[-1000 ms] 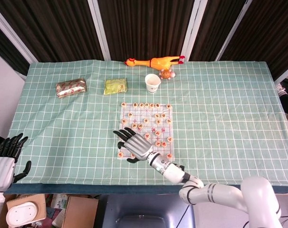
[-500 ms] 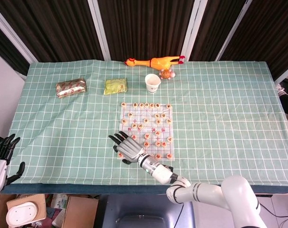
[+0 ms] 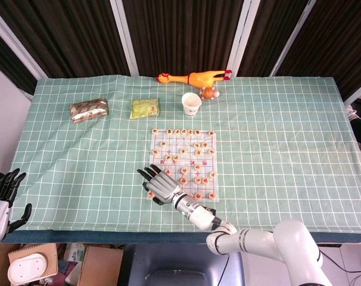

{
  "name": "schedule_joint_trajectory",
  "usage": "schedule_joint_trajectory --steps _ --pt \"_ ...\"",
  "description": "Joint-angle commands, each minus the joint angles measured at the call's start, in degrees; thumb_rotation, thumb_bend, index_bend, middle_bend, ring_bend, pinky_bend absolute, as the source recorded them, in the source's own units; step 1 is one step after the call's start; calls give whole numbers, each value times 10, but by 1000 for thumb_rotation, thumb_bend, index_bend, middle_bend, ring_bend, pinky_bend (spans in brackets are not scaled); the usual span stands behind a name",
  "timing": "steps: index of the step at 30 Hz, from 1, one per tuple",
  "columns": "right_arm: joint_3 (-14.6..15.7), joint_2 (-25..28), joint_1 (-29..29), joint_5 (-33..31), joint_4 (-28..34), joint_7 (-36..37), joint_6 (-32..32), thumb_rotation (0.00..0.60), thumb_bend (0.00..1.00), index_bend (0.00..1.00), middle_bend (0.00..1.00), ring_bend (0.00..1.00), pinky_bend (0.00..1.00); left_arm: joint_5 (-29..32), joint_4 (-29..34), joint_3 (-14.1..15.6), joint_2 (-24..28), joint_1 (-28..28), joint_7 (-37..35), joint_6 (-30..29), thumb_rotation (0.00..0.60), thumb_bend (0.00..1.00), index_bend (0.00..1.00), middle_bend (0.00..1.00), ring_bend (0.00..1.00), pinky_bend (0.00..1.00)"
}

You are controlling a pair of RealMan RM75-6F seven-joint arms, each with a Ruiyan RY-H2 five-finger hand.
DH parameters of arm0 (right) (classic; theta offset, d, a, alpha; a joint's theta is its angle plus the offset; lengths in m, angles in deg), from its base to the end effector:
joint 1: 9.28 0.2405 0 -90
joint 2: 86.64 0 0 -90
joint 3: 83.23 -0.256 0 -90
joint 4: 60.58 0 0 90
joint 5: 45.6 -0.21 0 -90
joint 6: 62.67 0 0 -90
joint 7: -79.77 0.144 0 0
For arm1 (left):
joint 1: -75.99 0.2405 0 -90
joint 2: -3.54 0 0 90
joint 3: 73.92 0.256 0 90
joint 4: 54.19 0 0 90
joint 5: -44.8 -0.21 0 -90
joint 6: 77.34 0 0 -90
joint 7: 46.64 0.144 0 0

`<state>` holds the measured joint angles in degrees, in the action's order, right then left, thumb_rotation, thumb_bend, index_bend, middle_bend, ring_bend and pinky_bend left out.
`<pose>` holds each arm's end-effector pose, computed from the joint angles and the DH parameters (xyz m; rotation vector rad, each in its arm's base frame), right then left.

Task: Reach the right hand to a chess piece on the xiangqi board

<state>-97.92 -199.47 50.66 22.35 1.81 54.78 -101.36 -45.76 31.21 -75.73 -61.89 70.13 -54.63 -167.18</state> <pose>-0.0252 -0.3414 -0.1497 2.2895 -0.6981 0.9058 -0.3151 0.1837 0.1668 -1.4126 -0.8450 -1.0334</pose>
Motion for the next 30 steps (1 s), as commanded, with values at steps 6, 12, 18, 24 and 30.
schedule_joint_trajectory --steps 6,12,18,24,30 --pt "4 -4 5 -20 -2 -10 -3 600 502 556 0 0 0 -1 2 1 1 2 1 0 600 458 0 0 0 2" --pt "9 -9 7 -26 -8 -12 -9 600 502 570 10 0 0 -4 2 3 3 2 -3 0 600 459 0 0 0 2" --pt "12 -11 7 -26 -10 -12 -19 600 502 606 27 0 0 -5 2 3 6 3 -7 -1 600 498 0 0 0 2" --pt "14 -7 2 -20 -2 -8 -34 600 502 646 48 0 0 -9 1 4 7 4 -10 -2 600 495 0 0 0 2" --pt "27 14 -10 -7 22 -2 -48 600 502 649 52 0 0 -10 1 4 7 3 -7 0 600 489 0 0 0 2"
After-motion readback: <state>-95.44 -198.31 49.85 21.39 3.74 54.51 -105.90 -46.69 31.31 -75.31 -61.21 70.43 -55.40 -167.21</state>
